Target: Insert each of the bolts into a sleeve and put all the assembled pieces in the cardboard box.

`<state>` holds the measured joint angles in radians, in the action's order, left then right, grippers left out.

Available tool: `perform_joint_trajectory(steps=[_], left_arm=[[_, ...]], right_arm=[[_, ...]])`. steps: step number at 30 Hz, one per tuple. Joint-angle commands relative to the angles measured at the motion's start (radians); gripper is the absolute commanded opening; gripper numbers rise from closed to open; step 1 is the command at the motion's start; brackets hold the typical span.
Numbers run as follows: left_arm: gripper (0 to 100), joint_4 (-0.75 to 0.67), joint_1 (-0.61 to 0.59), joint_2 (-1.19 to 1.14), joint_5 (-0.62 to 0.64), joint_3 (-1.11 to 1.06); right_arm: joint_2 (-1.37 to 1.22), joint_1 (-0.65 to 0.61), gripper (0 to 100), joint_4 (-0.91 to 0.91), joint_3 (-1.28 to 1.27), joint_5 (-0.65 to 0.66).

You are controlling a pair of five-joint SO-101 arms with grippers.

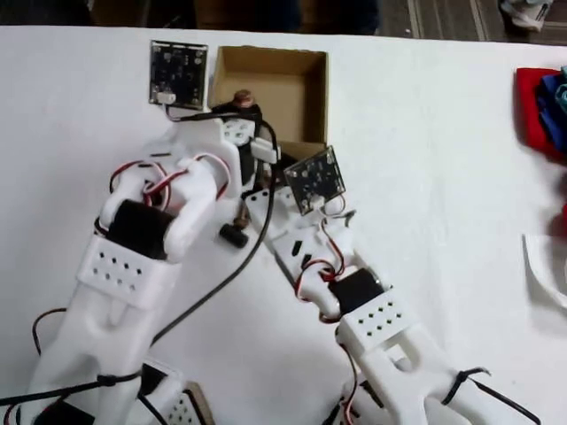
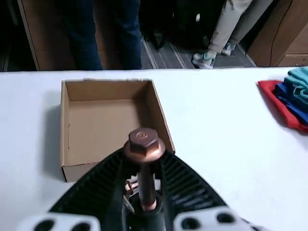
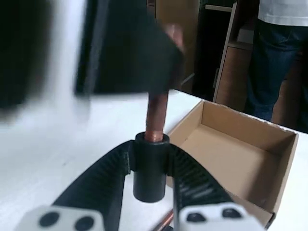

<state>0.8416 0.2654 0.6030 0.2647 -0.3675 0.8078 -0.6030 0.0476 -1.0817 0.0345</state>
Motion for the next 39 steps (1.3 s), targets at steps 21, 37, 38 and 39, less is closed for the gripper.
perform_joint_trajectory(steps=[21,37,38,39], left_arm=[[11,0.16,-0.006,0.064,-0.068,0.064],[11,0.322,-0.012,0.173,-0.138,0.094],[11,0.322,-0.015,0.183,-0.14,0.094],[11,0.322,-0.037,0.193,-0.14,0.094]], right_arm=[[0.007,0.005,2.1,0.001,0.071,0.0],[-0.001,0.005,2.1,0.001,0.068,0.0],[-0.001,0.005,2.1,0.002,0.066,0.0],[-0.002,0.007,2.1,0.012,0.066,0.0]])
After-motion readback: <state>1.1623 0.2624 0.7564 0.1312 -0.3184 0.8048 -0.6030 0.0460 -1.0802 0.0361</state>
